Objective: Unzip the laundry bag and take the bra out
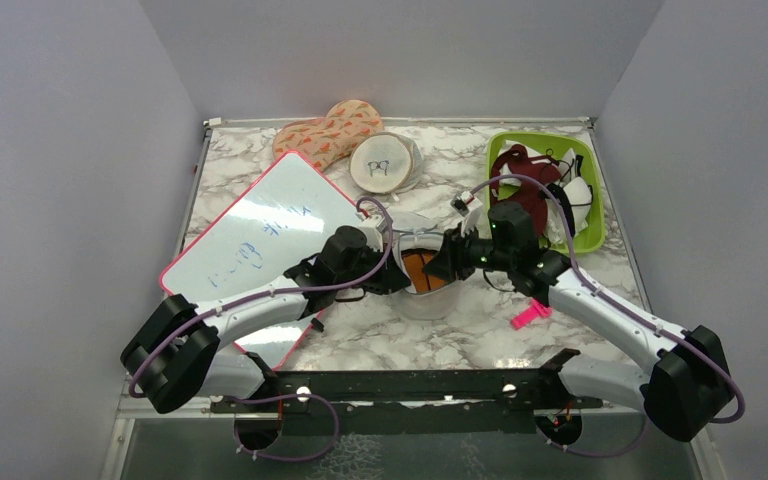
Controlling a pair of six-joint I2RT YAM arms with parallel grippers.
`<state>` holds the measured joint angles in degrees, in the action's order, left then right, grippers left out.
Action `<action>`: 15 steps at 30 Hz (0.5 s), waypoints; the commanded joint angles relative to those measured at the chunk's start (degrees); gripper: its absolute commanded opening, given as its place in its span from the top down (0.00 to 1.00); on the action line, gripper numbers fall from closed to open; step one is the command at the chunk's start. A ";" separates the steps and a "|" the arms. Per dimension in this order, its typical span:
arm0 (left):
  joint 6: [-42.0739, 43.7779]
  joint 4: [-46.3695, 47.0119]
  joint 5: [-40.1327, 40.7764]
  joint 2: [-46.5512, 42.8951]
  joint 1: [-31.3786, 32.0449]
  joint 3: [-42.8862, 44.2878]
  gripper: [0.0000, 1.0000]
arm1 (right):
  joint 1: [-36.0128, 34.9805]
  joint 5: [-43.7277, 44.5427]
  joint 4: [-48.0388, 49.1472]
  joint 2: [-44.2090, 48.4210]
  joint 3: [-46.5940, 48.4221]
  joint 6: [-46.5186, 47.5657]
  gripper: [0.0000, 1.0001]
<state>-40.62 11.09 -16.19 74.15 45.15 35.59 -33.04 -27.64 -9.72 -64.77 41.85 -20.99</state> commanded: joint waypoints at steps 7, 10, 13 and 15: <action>-0.13 -1.29 0.57 -1.19 0.55 -2.68 1.00 | -4.96 3.58 4.57 1.23 -10.50 -4.74 0.70; -0.32 -1.34 0.71 -1.29 0.56 -3.32 1.00 | -7.19 3.76 6.24 0.64 -11.85 -6.46 0.70; -0.34 -1.51 0.64 -1.33 0.55 -3.30 1.00 | -7.83 5.30 6.36 1.07 -11.69 -6.65 0.69; -0.34 -1.68 0.62 -1.29 0.56 -3.21 1.00 | -7.82 8.91 5.64 1.95 -10.66 -5.84 0.67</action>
<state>-40.64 9.63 -16.19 74.15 45.50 32.82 -40.51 -24.58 -6.37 -63.94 30.04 -26.37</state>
